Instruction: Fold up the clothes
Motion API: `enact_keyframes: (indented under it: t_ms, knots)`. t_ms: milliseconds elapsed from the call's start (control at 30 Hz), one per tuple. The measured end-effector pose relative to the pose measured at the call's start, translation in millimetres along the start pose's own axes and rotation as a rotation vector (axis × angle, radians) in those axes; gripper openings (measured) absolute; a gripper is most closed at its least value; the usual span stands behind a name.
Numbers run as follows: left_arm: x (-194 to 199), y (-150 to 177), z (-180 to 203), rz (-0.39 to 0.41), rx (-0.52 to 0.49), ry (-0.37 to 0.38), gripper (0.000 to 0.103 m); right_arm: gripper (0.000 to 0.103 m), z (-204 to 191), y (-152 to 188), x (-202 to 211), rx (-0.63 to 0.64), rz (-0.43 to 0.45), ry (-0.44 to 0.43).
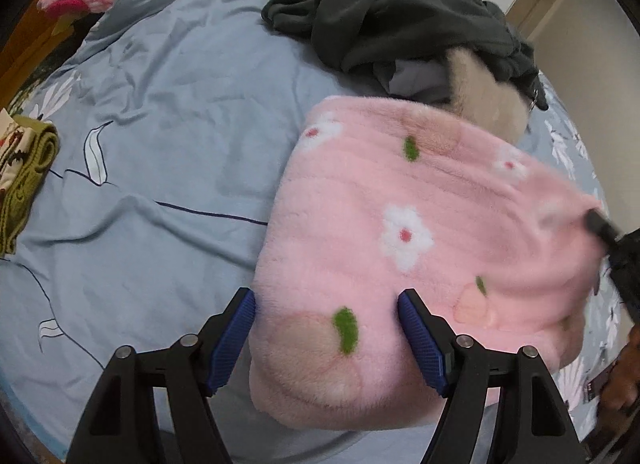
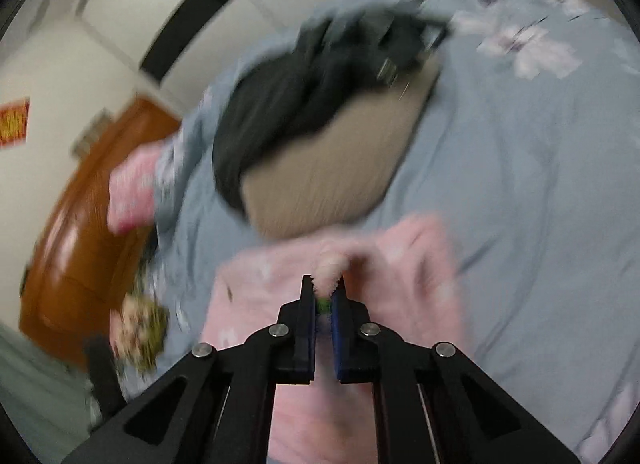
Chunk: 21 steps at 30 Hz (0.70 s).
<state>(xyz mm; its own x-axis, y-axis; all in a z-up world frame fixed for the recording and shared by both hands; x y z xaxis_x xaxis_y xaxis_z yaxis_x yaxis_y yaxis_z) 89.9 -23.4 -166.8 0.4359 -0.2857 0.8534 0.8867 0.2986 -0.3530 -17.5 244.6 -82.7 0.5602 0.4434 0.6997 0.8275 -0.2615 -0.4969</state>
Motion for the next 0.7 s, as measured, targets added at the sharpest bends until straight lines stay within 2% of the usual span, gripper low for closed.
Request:
enact_keyframes:
  t_ms: [33, 100, 233, 367, 433, 500, 600, 700]
  knots:
    - [1.6, 0.4, 1.1, 0.003, 0.007, 0.026, 0.08, 0.006, 8.7, -7.8, 5.6, -0.028, 0.015, -0.002]
    - [2.7, 2.0, 3.6, 0.003, 0.014, 0.057, 0.083, 0.006, 25.6, -14.1, 5.1, -0.04, 0.013, 0.051]
    - [-1.7, 10.9, 4.0, -0.021, -0.008, 0.017, 0.084, 0.006, 58.6, 10.1, -34.6, -0.074, -0.122, 0.138]
    - [-0.8, 15.6, 0.8, -0.029, 0.005, 0.015, 0.084, 0.008, 60.5, 12.3, -34.2, -0.082, -0.122, 0.113]
    - [6.5, 13.4, 3.3, -0.019, -0.004, 0.02, 0.084, 0.017, 58.6, 10.2, -25.8, -0.052, -0.116, 0.12]
    - [15.7, 9.8, 7.0, 0.003, -0.018, 0.023, 0.084, 0.034, 57.1, 10.1, -15.1, -0.017, -0.105, 0.143]
    - [34.7, 2.6, 16.8, 0.06, -0.052, 0.038, 0.084, 0.035, 57.0, 18.7, 10.1, -0.005, -0.07, 0.164]
    - [37.2, -4.9, 35.2, 0.088, -0.131, 0.054, 0.084, 0.036, 43.0, 40.9, 26.2, -0.031, -0.075, 0.084]
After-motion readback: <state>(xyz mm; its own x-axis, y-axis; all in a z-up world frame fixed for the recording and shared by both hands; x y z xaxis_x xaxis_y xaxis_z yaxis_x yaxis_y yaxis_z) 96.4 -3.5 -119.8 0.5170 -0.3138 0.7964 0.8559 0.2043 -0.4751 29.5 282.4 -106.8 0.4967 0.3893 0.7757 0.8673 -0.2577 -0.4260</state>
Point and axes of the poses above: each gripper's, at about its wrist camera, not at the fingertips, and x roughly against the way its jaws point, z to its right, y to its underside, the point moved 8 cm from there along -x, roughly the way its jaws point, and after that the axes turned 9 degrees about y, right-handed, at the moved point
